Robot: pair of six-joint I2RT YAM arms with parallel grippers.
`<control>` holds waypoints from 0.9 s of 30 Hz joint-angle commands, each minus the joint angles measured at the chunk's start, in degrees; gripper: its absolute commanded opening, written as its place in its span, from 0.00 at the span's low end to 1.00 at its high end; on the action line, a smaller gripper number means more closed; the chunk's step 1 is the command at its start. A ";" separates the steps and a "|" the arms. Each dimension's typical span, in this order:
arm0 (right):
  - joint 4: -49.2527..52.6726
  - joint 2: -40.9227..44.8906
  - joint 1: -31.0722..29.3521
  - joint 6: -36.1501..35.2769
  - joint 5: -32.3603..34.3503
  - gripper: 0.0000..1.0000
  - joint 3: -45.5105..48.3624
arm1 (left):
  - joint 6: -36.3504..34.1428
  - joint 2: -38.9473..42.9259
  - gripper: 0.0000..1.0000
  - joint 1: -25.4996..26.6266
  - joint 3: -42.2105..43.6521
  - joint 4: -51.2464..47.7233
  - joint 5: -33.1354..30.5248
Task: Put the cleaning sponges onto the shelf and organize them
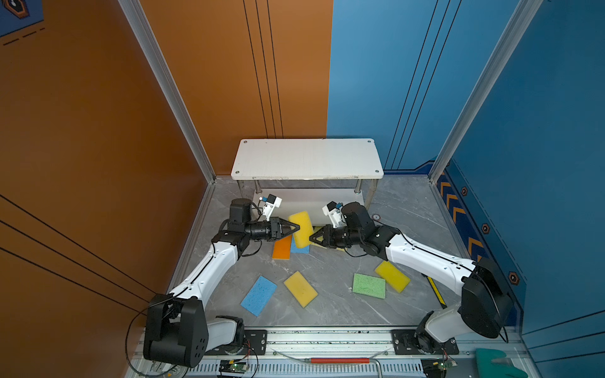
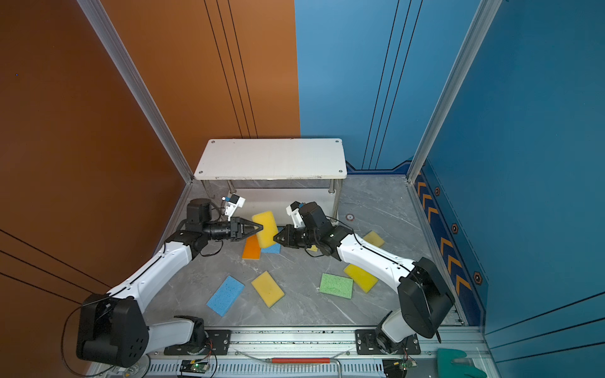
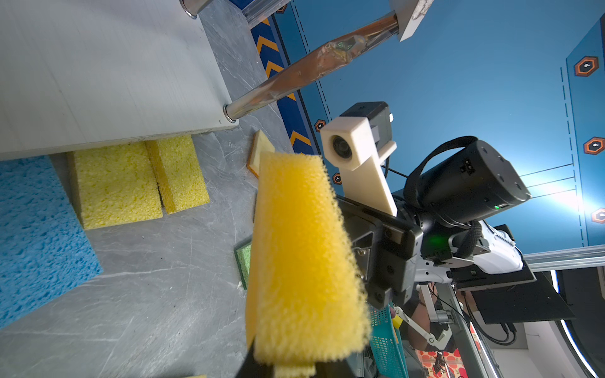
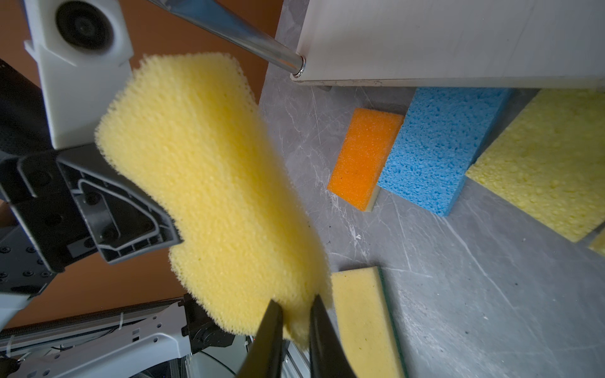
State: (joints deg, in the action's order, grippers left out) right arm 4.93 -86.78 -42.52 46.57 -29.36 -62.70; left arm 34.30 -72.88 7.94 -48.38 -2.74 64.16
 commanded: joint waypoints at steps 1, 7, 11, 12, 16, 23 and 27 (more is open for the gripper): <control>-1.24 1.40 0.12 -0.16 0.71 0.13 0.98 | 0.10 -0.16 0.16 0.32 0.58 0.71 2.20; -1.24 1.70 0.07 -0.20 0.89 0.10 1.22 | 0.15 -0.28 0.17 0.20 0.71 0.63 1.94; -1.24 1.79 0.07 -0.25 1.11 0.09 1.44 | 0.25 -0.25 0.22 -0.34 0.83 0.65 1.61; -1.24 1.79 0.13 -0.25 1.15 0.09 1.48 | 0.32 -0.30 0.24 -0.44 0.85 0.65 1.56; -1.33 1.88 0.20 -0.18 1.41 0.07 1.75 | 0.21 -0.12 0.42 -0.64 0.97 0.66 1.29; -1.71 1.88 0.48 0.16 1.96 0.05 1.98 | -0.37 0.99 0.69 -1.71 0.93 -0.88 -0.05; -3.33 0.82 1.08 1.90 1.81 0.05 1.74 | -1.06 4.84 0.84 -4.36 1.07 -3.53 -3.67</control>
State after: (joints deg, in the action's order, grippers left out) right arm 4.03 -86.41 -42.06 46.87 -28.29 -61.25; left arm 34.30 -71.50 5.26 -47.86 -4.05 62.92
